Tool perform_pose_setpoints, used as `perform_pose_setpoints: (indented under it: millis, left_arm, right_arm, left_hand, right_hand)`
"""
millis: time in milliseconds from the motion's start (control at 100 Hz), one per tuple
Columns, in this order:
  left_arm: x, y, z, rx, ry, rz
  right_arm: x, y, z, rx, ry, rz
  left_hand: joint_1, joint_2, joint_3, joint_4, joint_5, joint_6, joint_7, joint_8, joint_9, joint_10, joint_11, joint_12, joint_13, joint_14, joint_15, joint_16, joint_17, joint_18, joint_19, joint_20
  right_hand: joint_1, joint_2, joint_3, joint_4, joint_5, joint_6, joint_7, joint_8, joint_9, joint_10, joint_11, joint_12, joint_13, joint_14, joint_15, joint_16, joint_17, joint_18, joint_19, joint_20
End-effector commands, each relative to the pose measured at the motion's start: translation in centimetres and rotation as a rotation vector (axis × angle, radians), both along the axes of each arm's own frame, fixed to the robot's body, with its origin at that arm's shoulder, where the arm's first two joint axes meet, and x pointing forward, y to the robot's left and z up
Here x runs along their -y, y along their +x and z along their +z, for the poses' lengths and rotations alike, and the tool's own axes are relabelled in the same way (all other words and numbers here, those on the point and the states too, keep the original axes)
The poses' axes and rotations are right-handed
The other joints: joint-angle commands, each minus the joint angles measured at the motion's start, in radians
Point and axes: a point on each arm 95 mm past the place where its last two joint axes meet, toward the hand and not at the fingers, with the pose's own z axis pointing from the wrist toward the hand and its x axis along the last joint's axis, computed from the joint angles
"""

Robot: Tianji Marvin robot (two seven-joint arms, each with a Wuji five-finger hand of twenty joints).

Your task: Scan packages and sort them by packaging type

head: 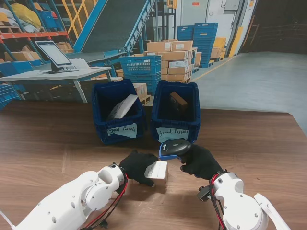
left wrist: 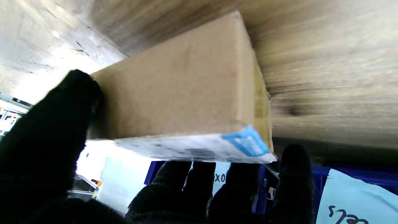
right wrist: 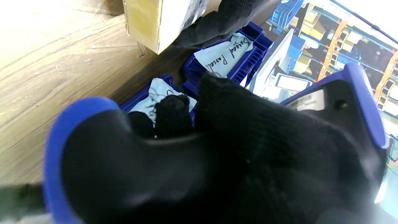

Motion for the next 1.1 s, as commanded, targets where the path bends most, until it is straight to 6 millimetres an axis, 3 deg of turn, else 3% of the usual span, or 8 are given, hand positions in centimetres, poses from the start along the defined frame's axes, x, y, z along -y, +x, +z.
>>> perform_pose_setpoints:
  millis: [0, 190, 500, 660, 680, 720, 1030, 1090]
  left_arm:
    - [0.2, -0.2, 0.2, -0.008, 0.004, -0.016]
    - [0.2, -0.4, 0.5, -0.043, 0.06, -0.042]
    - [0.9, -0.7, 0.9, -0.085, 0.102, -0.051]
    - [1.1, -0.8, 1.5, -0.075, 0.062, -0.033]
    - [1.1, -0.8, 1.6, -0.076, 0.053, -0.033]
    - [1.0, -0.9, 1.8, -0.081, 0.029, -0.03]
    - [-0.4, -2.1, 3.8, -0.008, -0.089, 0.024]
    - [-0.9, -2.5, 4.1, 0.008, -0.107, 0.036]
  right_arm:
    - [-0.3, -0.2, 0.2, -0.001, 0.0, 0.016]
    - [-0.5, -0.2, 0.3, 0.003, -0.003, 0.025]
    - [-0.6, -0.1, 0.4, 0.008, -0.01, 0.03]
    - [-0.4, -0.1, 0.8, 0.011, -0.027, 0.035]
    - [-0.4, 0.0, 0.9, 0.012, -0.031, 0.036]
    - [-0.4, 0.0, 1.1, 0.013, -0.039, 0.039]
    - [-0.6, 0.6, 2.7, 0.039, -0.121, 0.071]
    - [-0.6, 0.8, 3.0, 0.042, -0.138, 0.077]
  left_hand:
    - [0.027, 0.115, 0.034, 0.035, 0.003, -0.071, -0.014, -0.024, -0.069, 0.001, -0.036, -0.042, -0.062, 0.012, -0.055, -0.057, -0.03, -0.013, -0.08, -0.03]
    - [-0.023, 0.229, -0.17, 0.03, -0.113, -0.061, -0.177, -0.076, -0.216, 0.021, -0.203, -0.17, -0.269, 0.004, -0.163, -0.195, -0.086, -0.051, -0.277, -0.108]
    - [0.011, 0.301, -0.322, 0.052, -0.193, -0.034, -0.212, -0.089, -0.257, 0.045, -0.298, -0.181, -0.349, 0.008, -0.184, -0.248, -0.097, -0.06, -0.387, -0.121]
    - [0.0, 0.343, -0.343, 0.054, -0.182, -0.035, -0.207, -0.084, -0.244, 0.041, -0.298, -0.173, -0.343, 0.003, -0.179, -0.247, -0.095, -0.06, -0.39, -0.117]
    - [0.027, 0.368, -0.413, 0.069, -0.183, -0.038, -0.207, -0.076, -0.241, 0.04, -0.303, -0.158, -0.345, -0.002, -0.176, -0.247, -0.094, -0.061, -0.394, -0.11]
    - [0.032, 0.384, -0.439, 0.074, -0.18, -0.041, -0.206, -0.073, -0.258, 0.027, -0.314, -0.158, -0.344, -0.011, -0.176, -0.247, -0.097, -0.065, -0.397, -0.108]
    - [0.044, 0.385, -0.446, 0.08, -0.129, -0.047, -0.191, -0.066, -0.182, 0.032, -0.325, -0.151, -0.303, -0.009, -0.16, -0.234, -0.084, -0.057, -0.395, -0.101]
    - [0.046, 0.386, -0.44, 0.082, -0.105, -0.056, -0.183, -0.063, -0.154, 0.017, -0.321, -0.147, -0.286, -0.021, -0.154, -0.23, -0.073, -0.056, -0.39, -0.098]
  right_hand:
    - [0.095, 0.05, 0.086, 0.011, 0.066, -0.037, 0.022, 0.02, 0.015, 0.003, -0.006, 0.006, 0.015, 0.021, 0.008, 0.019, 0.012, 0.004, 0.033, 0.022]
    - [0.096, 0.051, 0.086, 0.011, 0.066, -0.037, 0.022, 0.02, 0.014, 0.003, -0.006, 0.007, 0.015, 0.021, 0.008, 0.02, 0.011, 0.001, 0.033, 0.021]
    - [0.095, 0.05, 0.086, 0.011, 0.066, -0.037, 0.022, 0.021, 0.015, 0.003, -0.006, 0.007, 0.015, 0.02, 0.008, 0.02, 0.011, 0.003, 0.032, 0.022]
    - [0.095, 0.05, 0.086, 0.011, 0.066, -0.037, 0.022, 0.021, 0.014, 0.004, -0.006, 0.007, 0.015, 0.022, 0.009, 0.02, 0.01, -0.001, 0.031, 0.021]
    - [0.095, 0.05, 0.086, 0.011, 0.066, -0.037, 0.022, 0.021, 0.015, 0.003, -0.006, 0.007, 0.015, 0.022, 0.009, 0.02, 0.01, -0.002, 0.031, 0.021]
    - [0.095, 0.051, 0.087, 0.011, 0.066, -0.037, 0.022, 0.021, 0.014, 0.003, -0.007, 0.007, 0.015, 0.017, 0.008, 0.02, 0.009, 0.001, 0.031, 0.021]
    - [0.093, 0.052, 0.086, 0.012, 0.067, -0.039, 0.021, 0.021, 0.014, 0.002, -0.007, 0.007, 0.014, 0.017, 0.008, 0.019, 0.011, -0.003, 0.031, 0.021]
    - [0.094, 0.052, 0.086, 0.012, 0.067, -0.039, 0.021, 0.021, 0.014, 0.001, -0.007, 0.007, 0.015, 0.018, 0.008, 0.019, 0.012, 0.004, 0.032, 0.023]
